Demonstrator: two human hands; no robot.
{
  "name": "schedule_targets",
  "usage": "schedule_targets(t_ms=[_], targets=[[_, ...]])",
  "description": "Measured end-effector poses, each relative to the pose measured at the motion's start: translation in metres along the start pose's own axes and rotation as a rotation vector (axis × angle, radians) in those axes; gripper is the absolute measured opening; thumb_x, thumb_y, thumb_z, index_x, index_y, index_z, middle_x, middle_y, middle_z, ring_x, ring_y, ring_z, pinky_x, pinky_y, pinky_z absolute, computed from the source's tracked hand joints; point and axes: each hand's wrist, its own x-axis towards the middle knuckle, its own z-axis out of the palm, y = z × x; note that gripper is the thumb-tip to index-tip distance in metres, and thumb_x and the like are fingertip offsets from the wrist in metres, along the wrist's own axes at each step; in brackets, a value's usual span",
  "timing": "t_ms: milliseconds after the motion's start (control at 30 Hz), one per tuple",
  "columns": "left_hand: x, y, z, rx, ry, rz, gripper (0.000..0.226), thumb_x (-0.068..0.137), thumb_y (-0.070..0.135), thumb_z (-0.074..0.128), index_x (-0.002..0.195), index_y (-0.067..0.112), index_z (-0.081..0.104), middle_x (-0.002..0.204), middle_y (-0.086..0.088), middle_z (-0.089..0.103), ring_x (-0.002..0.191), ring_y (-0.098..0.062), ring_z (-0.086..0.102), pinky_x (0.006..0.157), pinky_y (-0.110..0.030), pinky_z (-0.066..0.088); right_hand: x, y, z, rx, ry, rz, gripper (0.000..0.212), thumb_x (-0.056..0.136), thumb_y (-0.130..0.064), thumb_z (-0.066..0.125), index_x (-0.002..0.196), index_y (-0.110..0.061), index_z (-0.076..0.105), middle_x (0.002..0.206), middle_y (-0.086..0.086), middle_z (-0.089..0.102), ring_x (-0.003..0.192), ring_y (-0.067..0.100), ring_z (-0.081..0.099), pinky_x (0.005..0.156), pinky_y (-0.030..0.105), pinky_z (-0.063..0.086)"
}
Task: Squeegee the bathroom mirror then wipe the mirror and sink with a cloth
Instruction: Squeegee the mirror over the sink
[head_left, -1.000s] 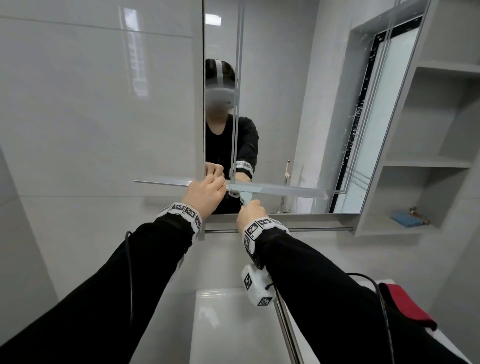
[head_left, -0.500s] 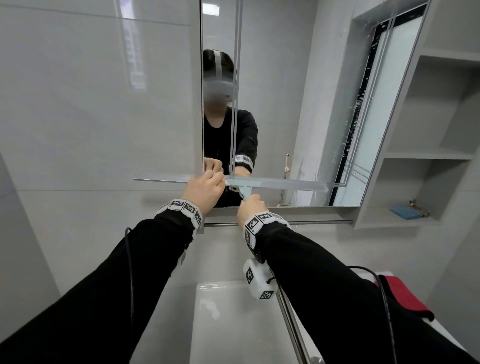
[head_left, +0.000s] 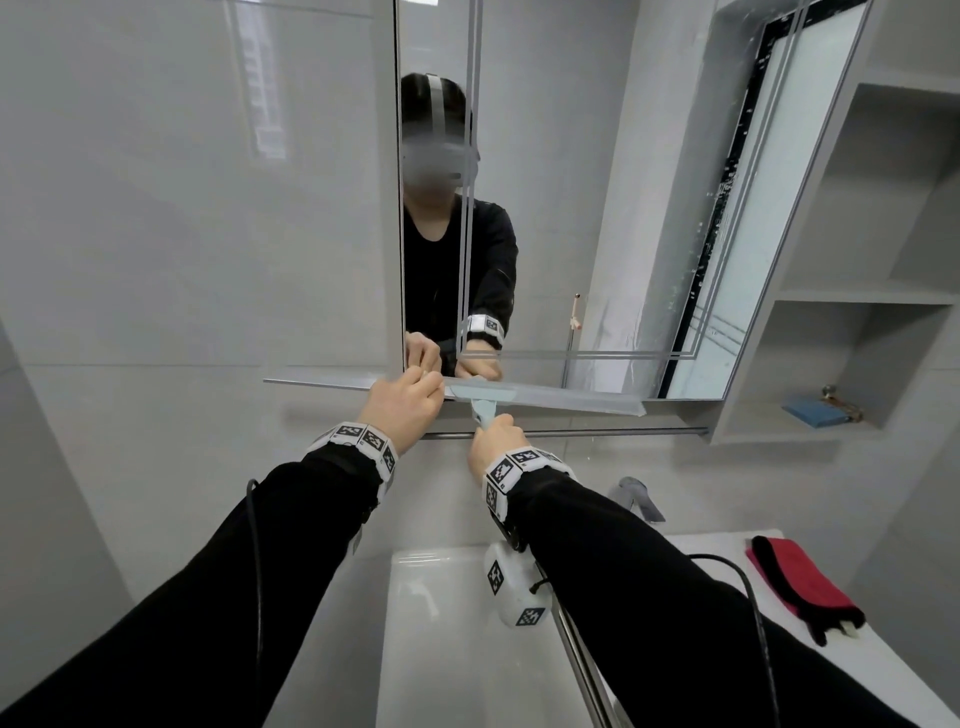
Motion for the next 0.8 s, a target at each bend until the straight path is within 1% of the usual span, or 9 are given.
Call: schedule_targets(t_ms=[67,133,200,267,333,400,633,733,800], targets=[[-0.003,0.002,0.002,0.028,0.003,0.017,0.027,0.036,0.003,0.079,0.059,0.013,0.068,0.060,0.003,0.060,0.051,-0.014,0.058,0.034,-0.014,0.029,0.000,0.004,0.006,0.000,-0.010,-0.012,0.032,0.095,-0.021,0.048,0.118,0.000,0.040,0.121,0.016,0.058,0.111,0.031,0.059,0.073,0.029,0.038],[-0.005,0.001,0.004,0.015,0.040,0.024,0.010,0.052,0.008,0.062,0.058,0.013,0.068,0.059,0.003,0.060,0.050,-0.014,0.057,0.034,-0.014,0.028,0.000,0.007,0.010,-0.001,-0.009,-0.021,0.032,0.094,-0.021,0.048,0.117,-0.001,0.041,0.119,0.016,0.059,0.110,0.032,0.059,0.070,0.029,0.033],[-0.007,0.004,0.005,0.014,0.026,0.005,0.028,0.060,0.004,0.041,0.056,0.014,0.067,0.058,0.004,0.060,0.050,-0.013,0.057,0.033,-0.014,0.028,-0.001,0.008,0.011,-0.001,-0.011,-0.015,0.032,0.094,-0.021,0.048,0.118,0.000,0.041,0.120,0.016,0.059,0.110,0.032,0.059,0.072,0.029,0.035],[-0.009,0.005,0.006,0.029,0.023,0.017,0.015,0.056,0.001,0.060,0.056,0.014,0.068,0.059,0.004,0.060,0.050,-0.013,0.057,0.033,-0.014,0.028,-0.002,0.008,0.011,-0.005,-0.025,-0.008,0.032,0.094,-0.021,0.047,0.119,0.000,0.041,0.122,0.016,0.058,0.111,0.032,0.059,0.076,0.030,0.040],[-0.010,0.007,0.009,0.016,-0.009,0.045,0.022,0.041,0.003,0.080,0.057,0.014,0.068,0.059,0.004,0.060,0.050,-0.013,0.057,0.034,-0.014,0.029,-0.003,0.009,0.012,-0.012,-0.036,-0.010,0.032,0.095,-0.021,0.047,0.119,-0.001,0.041,0.123,0.017,0.057,0.112,0.032,0.058,0.080,0.032,0.043],[-0.011,0.008,0.007,-0.006,-0.046,0.017,0.028,0.036,0.006,0.086,0.057,0.014,0.069,0.059,0.004,0.060,0.050,-0.013,0.057,0.033,-0.014,0.030,-0.005,0.011,0.014,-0.021,-0.035,-0.017,0.032,0.096,-0.022,0.045,0.119,-0.001,0.040,0.123,0.016,0.057,0.112,0.032,0.058,0.082,0.032,0.044],[-0.021,0.009,0.015,-0.021,-0.004,0.050,0.028,0.039,0.010,0.089,0.059,0.014,0.069,0.062,0.003,0.064,0.050,-0.013,0.059,0.031,-0.016,0.034,-0.010,0.018,0.022,-0.041,-0.034,-0.034,0.033,0.097,-0.027,0.043,0.118,-0.001,0.041,0.120,0.016,0.060,0.109,0.032,0.060,0.078,0.031,0.043],[-0.026,0.007,0.015,0.009,0.022,0.035,0.020,0.046,0.006,0.082,0.058,0.015,0.069,0.058,0.003,0.060,0.050,-0.014,0.058,0.031,-0.017,0.033,-0.014,0.019,0.026,-0.032,-0.027,-0.048,0.032,0.098,-0.028,0.041,0.117,-0.002,0.041,0.118,0.015,0.060,0.108,0.032,0.060,0.075,0.030,0.040],[-0.028,0.005,0.014,0.000,0.043,0.008,0.020,0.044,0.003,0.077,0.056,0.014,0.066,0.056,0.001,0.058,0.048,-0.016,0.057,0.032,-0.018,0.034,-0.017,0.019,0.024,-0.020,-0.025,-0.036,0.031,0.099,-0.028,0.040,0.118,-0.003,0.041,0.119,0.015,0.059,0.110,0.032,0.059,0.074,0.030,0.039]])
